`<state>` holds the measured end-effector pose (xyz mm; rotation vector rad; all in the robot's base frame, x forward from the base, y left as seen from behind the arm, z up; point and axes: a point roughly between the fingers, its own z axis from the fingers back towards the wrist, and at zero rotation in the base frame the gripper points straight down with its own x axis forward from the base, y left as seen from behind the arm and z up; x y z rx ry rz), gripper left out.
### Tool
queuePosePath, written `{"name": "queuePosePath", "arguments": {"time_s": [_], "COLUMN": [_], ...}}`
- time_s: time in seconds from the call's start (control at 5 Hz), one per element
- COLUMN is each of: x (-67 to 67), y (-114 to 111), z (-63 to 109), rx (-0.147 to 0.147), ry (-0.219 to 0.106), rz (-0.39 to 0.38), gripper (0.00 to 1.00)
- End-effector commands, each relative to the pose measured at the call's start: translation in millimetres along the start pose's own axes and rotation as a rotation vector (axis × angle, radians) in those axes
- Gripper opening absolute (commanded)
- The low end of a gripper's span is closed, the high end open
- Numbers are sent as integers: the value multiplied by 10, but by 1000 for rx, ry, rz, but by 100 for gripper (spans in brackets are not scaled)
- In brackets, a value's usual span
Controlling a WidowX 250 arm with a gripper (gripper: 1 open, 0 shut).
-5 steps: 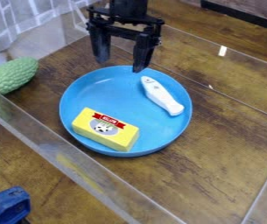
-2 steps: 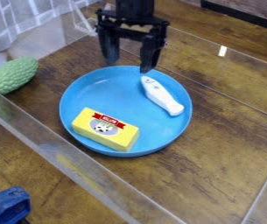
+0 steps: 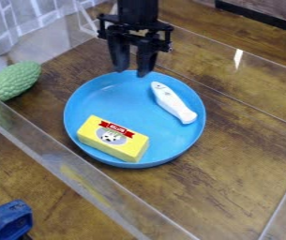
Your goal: Put the white object in the blue tray
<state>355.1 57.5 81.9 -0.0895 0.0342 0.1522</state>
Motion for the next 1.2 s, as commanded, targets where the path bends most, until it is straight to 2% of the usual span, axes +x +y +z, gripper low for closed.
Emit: {"name": "queuePosePath", "arguments": {"time_s": [0.0,0.2,0.4,0.8,1.0], "x": [39,6,-23,61,96], "y": [-99,-120,-134,-227,-187], "z": [126,12,-141,62,226], "rx": [16,15,20,14,15], "ry": [-48,-51,-48,-97,-122], "rz": [-81,-92,-110,-109,-112], "gripper": [0,100,100,100,100]}}
